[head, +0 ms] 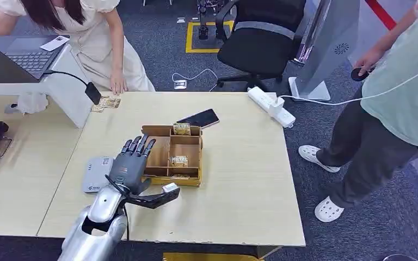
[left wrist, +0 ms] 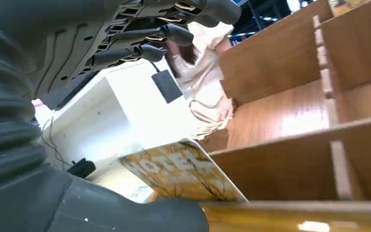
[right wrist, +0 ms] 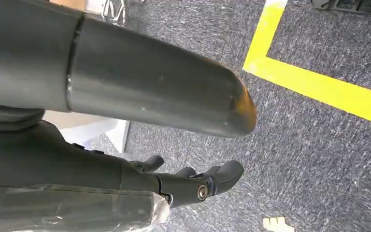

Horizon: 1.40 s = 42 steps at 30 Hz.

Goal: Pass the card to the sensor for recognition and then transmit it.

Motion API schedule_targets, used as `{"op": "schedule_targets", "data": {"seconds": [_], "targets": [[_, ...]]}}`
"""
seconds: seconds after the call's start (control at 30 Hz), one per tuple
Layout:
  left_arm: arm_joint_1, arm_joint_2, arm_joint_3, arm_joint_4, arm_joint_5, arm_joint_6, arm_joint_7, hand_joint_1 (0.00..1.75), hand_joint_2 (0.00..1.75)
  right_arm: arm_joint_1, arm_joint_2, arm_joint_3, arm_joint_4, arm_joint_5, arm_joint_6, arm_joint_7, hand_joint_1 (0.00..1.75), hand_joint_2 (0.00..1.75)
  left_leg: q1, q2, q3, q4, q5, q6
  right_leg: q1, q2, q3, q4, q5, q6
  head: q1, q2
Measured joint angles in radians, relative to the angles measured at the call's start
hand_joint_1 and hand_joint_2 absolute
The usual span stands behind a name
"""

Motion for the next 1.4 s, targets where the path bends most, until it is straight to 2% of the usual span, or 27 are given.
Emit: {"op": "schedule_targets", "data": {"seconds": [0.87, 1.23, 1.4], "targets": [[0.008, 0.016, -0.002, -0.002, 0.052, -0.007, -0.007, 0.00, 1.75, 0.000, 0.000, 0.000, 0.000, 0.000, 0.000, -0.003, 0.00, 0.00, 0.000, 0.000, 0.000, 0.000, 0.000, 0.000, 0.000, 0.000, 0.000, 0.000, 0.000, 0.000, 0.000, 0.000], [0.010, 0.036, -0.005, -0.005, 0.077, -0.023, -0.018, 0.00, 1.75, 0.000, 0.000, 0.000, 0.000, 0.000, 0.000, -0.003, 0.00, 0.00, 0.000, 0.000, 0.000, 0.000, 0.000, 0.000, 0.000, 0.000, 0.000, 0.000, 0.000, 0.000, 0.000, 0.000], [0.010, 0.064, -0.014, -0.005, 0.093, -0.042, -0.027, 0.00, 1.75, 0.000, 0.000, 0.000, 0.000, 0.000, 0.000, -0.003, 0.00, 0.00, 0.000, 0.000, 0.000, 0.000, 0.000, 0.000, 0.000, 0.000, 0.000, 0.000, 0.000, 0.000, 0.000, 0.000]]}}
